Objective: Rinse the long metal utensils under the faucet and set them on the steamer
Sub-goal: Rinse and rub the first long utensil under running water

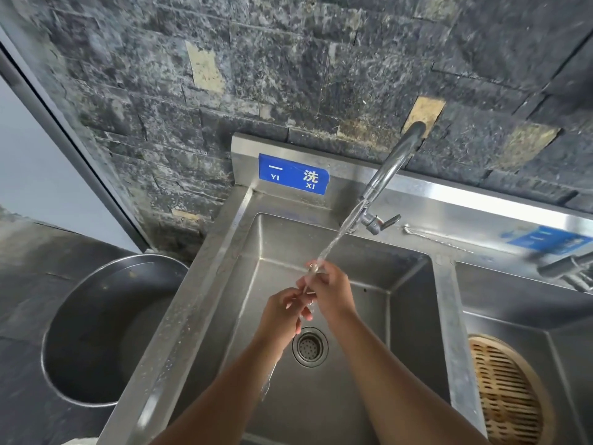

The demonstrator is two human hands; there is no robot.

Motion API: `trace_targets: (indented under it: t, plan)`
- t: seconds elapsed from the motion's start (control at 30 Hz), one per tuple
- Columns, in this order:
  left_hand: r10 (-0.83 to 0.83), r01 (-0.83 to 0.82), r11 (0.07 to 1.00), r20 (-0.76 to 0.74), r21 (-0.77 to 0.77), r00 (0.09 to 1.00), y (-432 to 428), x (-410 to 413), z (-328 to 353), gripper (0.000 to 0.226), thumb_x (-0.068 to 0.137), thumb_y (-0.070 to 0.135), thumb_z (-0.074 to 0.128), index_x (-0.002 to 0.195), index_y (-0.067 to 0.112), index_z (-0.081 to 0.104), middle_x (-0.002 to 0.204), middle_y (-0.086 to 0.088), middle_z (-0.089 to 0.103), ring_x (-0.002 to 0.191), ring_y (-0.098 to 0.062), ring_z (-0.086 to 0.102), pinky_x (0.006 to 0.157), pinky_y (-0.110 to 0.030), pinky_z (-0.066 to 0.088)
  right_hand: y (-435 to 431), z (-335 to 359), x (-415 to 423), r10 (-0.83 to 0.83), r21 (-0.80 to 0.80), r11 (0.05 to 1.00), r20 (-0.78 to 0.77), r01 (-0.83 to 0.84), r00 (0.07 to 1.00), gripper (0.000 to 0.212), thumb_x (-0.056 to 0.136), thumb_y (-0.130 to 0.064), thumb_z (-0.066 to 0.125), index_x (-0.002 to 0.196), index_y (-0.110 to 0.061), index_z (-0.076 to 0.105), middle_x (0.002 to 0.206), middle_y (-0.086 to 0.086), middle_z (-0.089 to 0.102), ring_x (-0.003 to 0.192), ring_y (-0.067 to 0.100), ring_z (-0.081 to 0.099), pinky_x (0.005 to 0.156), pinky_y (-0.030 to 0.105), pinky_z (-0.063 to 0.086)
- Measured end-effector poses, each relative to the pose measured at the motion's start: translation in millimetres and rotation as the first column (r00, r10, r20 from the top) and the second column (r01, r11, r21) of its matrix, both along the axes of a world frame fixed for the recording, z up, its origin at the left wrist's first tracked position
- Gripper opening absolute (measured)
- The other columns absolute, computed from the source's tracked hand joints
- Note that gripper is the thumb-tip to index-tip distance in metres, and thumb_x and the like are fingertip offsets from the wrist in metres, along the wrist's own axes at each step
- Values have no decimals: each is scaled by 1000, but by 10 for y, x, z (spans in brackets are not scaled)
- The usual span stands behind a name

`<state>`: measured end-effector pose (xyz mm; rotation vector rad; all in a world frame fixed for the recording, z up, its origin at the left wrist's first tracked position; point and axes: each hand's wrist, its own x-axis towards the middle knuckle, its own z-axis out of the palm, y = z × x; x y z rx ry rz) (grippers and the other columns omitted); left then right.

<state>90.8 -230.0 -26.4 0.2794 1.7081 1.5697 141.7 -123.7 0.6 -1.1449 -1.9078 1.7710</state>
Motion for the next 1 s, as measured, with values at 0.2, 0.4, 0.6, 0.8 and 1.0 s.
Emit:
trace_targets:
  t: [0.2,0.4,0.6,0.8,1.0]
  plan:
    - [40,-40,999,18,29,999,56,-9,31,15,92,9,57,82,8,69,60,-13,61,36,-11,36,35,-19,27,85,125,-87,-16,-5,1000,-5,16,1000,21,101,-8,49,92,-15,66,73,7,77,67,23,71,68,37,58]
    - [68,-69,997,18,35,998,63,-8,67,18,89,7,57,74,6,68,51,-4,51,37,-7,38,36,-15,28,81,186,-110,-45,-91,995,-61,39,997,26,105,-12,41,95,-10,65,79,20,75,71,34,71,71,47,59]
    - [80,-83,996,75,39,994,86,51,53,27,90,11,58,69,20,73,59,-3,55,39,-8,34,36,-17,24,55,119,-33,26,-87,996,-90,-34,996,33,92,6,55,114,-18,54,82,10,74,65,17,68,55,26,53]
    - [92,-92,996,112,-6,989,108,115,48,20,88,18,64,71,22,75,53,1,48,39,-8,31,38,-18,21,83,86,15,43,-67,997,-95,-49,995,24,91,7,54,99,-15,60,75,7,73,68,17,70,50,22,50]
    - [125,-142,989,261,46,957,66,84,78,26,93,18,56,74,13,72,54,3,44,41,-10,29,41,-18,18,119,102,-66,16,-94,995,-87,-25,996,19,102,-8,48,95,-10,65,74,10,75,62,21,70,48,31,52]
